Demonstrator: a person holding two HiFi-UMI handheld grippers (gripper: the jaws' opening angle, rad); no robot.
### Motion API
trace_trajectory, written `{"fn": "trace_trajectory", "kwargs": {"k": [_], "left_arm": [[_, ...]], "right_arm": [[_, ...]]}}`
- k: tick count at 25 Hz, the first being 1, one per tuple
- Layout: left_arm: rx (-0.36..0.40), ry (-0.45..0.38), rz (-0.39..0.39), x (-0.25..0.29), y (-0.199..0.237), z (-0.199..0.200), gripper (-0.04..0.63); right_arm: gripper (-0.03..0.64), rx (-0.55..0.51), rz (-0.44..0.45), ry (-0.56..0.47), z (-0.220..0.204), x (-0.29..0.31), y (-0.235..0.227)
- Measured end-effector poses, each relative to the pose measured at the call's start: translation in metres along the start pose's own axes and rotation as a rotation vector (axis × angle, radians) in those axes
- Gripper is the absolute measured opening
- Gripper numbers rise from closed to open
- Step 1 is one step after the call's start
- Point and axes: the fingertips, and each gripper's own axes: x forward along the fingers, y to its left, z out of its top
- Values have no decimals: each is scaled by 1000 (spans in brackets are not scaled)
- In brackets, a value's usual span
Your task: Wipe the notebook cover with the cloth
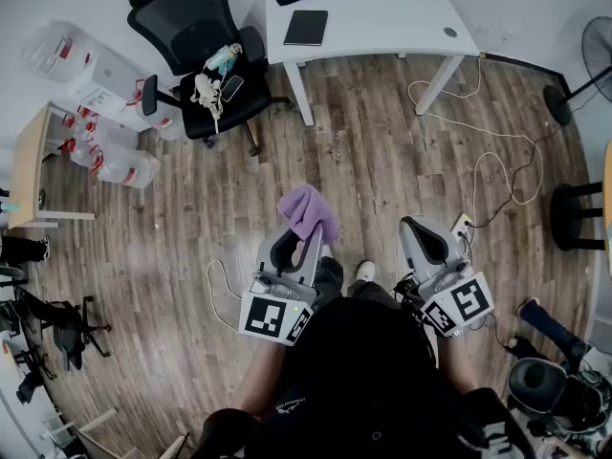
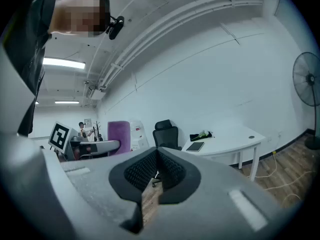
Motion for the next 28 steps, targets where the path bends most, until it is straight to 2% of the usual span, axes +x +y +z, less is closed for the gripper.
{"fn": "trace_trajectory", "kwargs": {"k": [4, 7, 13, 17, 22, 28], "left_arm": [[31, -20, 13, -30, -50, -10, 80], [61, -22, 25, -45, -67, -20, 80], [73, -86, 38, -49, -80, -5, 80], [95, -96, 46, -43, -88, 0, 80], [77, -98, 40, -42, -95, -6, 80], [94, -114, 67, -34, -84, 1, 80]], "right_arm": [[5, -11, 18, 29, -11, -45, 4], [5, -31, 25, 20, -16, -65, 9], [5, -69, 3, -17, -5, -97, 7], [5, -72, 1, -15, 0, -107, -2], [5, -62, 15, -20, 2, -107, -5], [5, -84, 47, -2, 6, -91, -8]]}}
